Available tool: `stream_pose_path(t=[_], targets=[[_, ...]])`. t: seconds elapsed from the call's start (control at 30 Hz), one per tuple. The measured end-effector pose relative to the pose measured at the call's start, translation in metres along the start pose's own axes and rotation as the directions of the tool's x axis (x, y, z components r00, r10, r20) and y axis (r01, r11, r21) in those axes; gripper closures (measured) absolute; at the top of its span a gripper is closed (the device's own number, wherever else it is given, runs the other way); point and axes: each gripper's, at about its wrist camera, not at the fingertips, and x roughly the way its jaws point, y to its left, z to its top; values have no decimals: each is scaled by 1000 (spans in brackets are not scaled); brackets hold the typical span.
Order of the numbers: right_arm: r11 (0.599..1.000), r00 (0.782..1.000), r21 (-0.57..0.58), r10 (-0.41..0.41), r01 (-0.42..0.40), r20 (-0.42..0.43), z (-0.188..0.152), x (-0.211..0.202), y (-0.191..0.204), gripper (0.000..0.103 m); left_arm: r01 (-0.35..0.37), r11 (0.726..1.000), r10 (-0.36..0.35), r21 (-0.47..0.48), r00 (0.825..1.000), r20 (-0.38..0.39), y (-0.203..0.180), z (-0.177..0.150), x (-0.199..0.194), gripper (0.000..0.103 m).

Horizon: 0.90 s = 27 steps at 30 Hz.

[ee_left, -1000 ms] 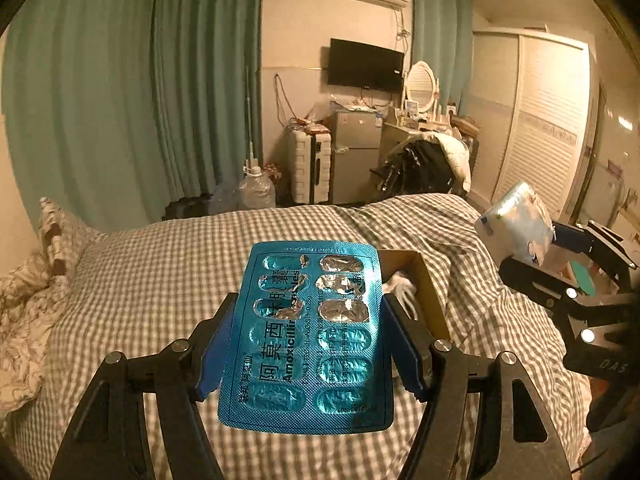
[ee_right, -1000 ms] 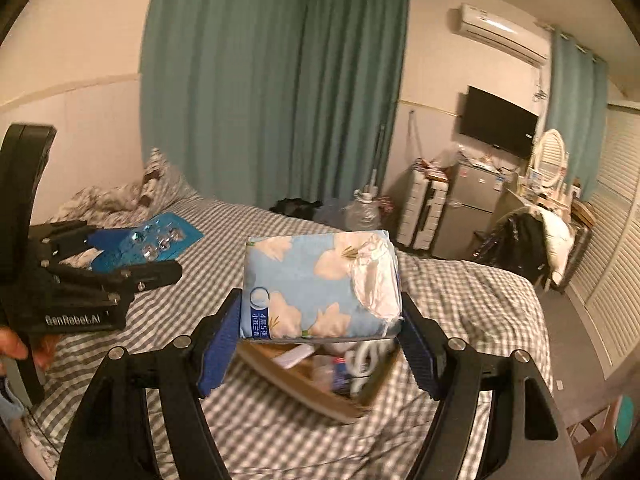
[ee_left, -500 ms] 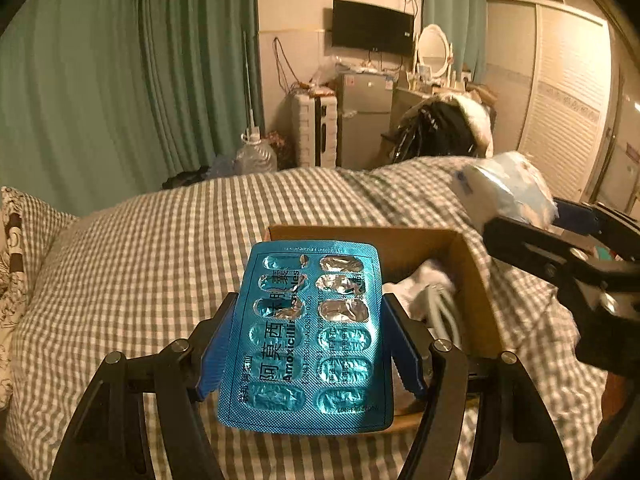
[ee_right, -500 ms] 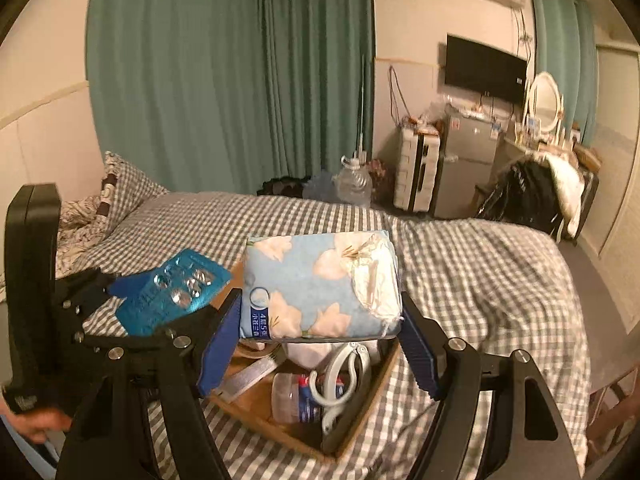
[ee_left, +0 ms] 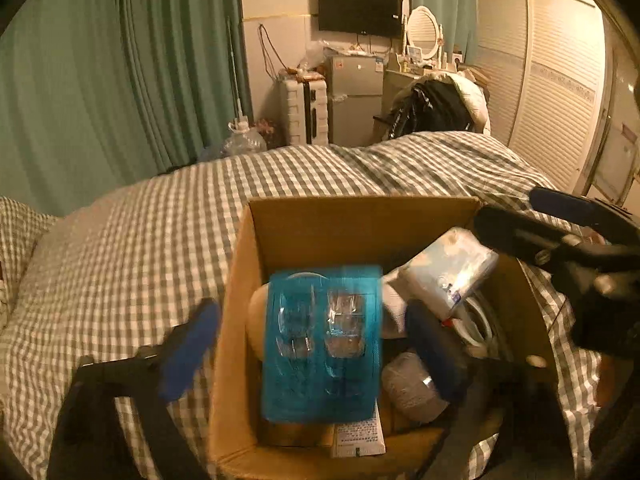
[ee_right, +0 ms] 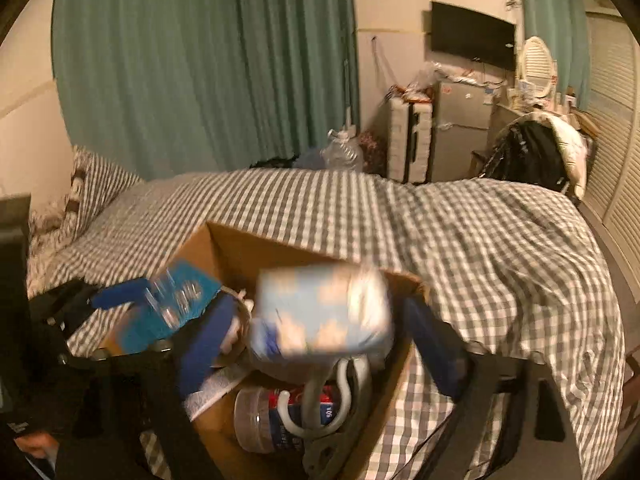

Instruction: Organize objects

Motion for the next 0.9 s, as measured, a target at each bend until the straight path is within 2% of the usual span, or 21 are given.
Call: stream_pose_path(t=[0.1, 0.23, 0.47, 0.67, 0.9], targets=[[999, 999, 38, 2, -3, 33, 0, -20, -4, 10, -16, 1000, 16, -2, 999, 33, 1, 3, -20, 0], [999, 996, 35, -41, 38, 76, 0, -63, 3, 9, -31, 999, 33, -22, 996, 82, 3, 18, -60, 0], [997, 974, 26, -82, 78, 213, 9, -161, 23, 0, -75, 995, 88, -68, 970, 226, 5, 37, -161, 0], [994, 940, 8, -110, 113, 324, 16, -237, 46, 0, -44, 988, 93, -151, 937, 337, 15, 21, -236, 0], [993, 925, -43, -84, 107, 370, -1, -270, 68, 0, -94, 975, 167, -200, 908, 385, 22, -9, -269, 0]])
